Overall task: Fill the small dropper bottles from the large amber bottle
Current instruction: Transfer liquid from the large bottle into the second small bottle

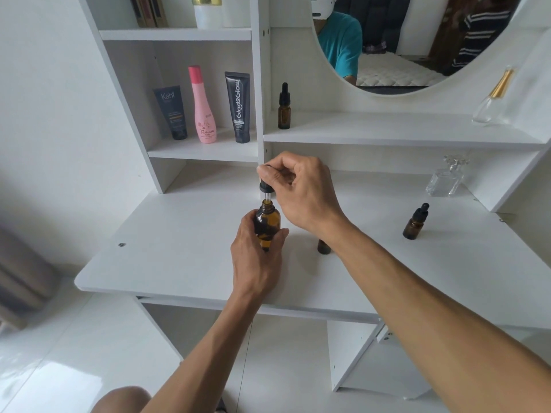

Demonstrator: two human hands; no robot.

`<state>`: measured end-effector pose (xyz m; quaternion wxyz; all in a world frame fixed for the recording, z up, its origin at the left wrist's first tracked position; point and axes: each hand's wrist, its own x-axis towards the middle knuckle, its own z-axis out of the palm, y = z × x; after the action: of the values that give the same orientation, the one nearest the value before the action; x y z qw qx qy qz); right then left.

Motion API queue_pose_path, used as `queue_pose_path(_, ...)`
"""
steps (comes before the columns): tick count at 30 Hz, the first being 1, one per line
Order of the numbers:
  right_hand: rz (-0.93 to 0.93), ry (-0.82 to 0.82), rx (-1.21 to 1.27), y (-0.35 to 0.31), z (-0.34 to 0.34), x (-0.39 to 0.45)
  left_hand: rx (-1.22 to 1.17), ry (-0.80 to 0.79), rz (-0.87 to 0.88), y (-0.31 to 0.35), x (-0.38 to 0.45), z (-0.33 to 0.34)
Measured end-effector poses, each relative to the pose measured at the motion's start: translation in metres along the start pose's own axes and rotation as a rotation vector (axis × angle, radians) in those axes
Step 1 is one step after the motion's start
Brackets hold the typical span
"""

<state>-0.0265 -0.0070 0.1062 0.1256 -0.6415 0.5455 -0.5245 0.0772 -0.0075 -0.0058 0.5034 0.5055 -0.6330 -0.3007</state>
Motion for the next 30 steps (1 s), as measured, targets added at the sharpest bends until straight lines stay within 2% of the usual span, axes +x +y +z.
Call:
queue_pose_path(11, 0.094, -0.030, -0.044, 0.015, 0.010, -0.010, 0.029, -0.008, 0.006, 0.004, 0.000, -0.002)
queue_pose_path(30, 0.081, -0.055, -0.062, 0.018, 0.012, -0.014, 0.045, -0.014, 0.001, 0.005, 0.000, -0.003)
